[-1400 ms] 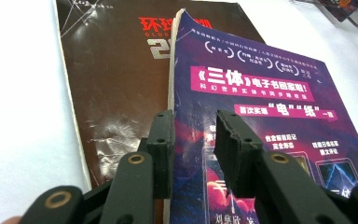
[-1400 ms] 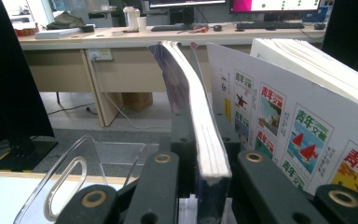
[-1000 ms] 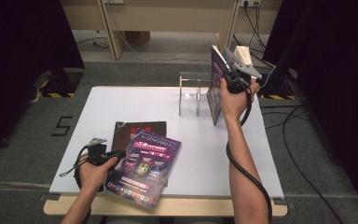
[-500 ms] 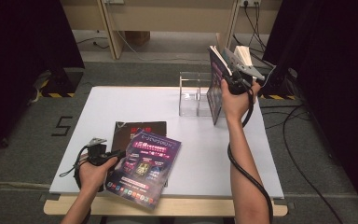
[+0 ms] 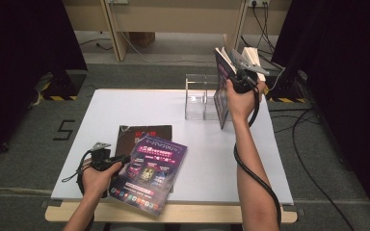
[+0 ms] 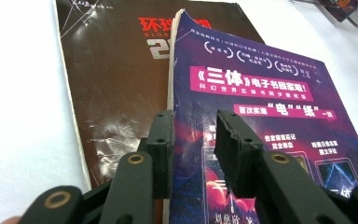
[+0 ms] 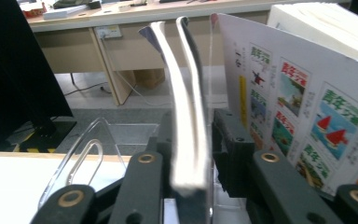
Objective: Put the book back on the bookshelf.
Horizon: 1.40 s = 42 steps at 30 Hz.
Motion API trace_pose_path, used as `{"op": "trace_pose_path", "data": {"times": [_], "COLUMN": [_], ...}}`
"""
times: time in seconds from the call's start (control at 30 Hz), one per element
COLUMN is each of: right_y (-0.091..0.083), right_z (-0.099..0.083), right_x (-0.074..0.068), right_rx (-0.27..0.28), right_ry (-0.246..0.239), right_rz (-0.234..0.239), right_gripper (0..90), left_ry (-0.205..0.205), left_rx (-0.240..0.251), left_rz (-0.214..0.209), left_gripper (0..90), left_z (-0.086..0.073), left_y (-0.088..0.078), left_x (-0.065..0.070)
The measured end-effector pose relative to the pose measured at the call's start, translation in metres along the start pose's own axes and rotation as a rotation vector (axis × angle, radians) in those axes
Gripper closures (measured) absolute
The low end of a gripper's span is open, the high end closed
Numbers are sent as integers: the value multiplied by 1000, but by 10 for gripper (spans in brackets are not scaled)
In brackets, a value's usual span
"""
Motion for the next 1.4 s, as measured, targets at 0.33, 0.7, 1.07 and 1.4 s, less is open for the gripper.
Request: {"op": "trace_pose_path", "data": {"times": [0.33,0.7,1.07,1.4], "right_y": [0,2,4,0], "right_z": [1,0,-3,-10], "right_x": [3,2,4,10], "right_rx": [-12,73,108,61], "right_ry": [-32,-35,-59,-44], "right_rz": [-54,-49,-61,-46], "right_gripper": [840,844,837,723], "left_ry": [5,4,0,5], "left_rx": [-4,-9,-2,-7], "left_rz": [1,5,2,1], "left_gripper": [667,669,669,668], "left_z": [-1,-1,-1,-1], "left_y": [1,2,1,1], "left_x": [1,-1,-1,1]}}
Point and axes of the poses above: each handheld gripper's, and its own axes: y roughly forward along the jaws, z roughly out of its top, x roughly to its right, the point moved 6 cm from there along y, roughly forward along the jaws, and after that the axes turned 5 degrees about y, right-handed, at the moved point
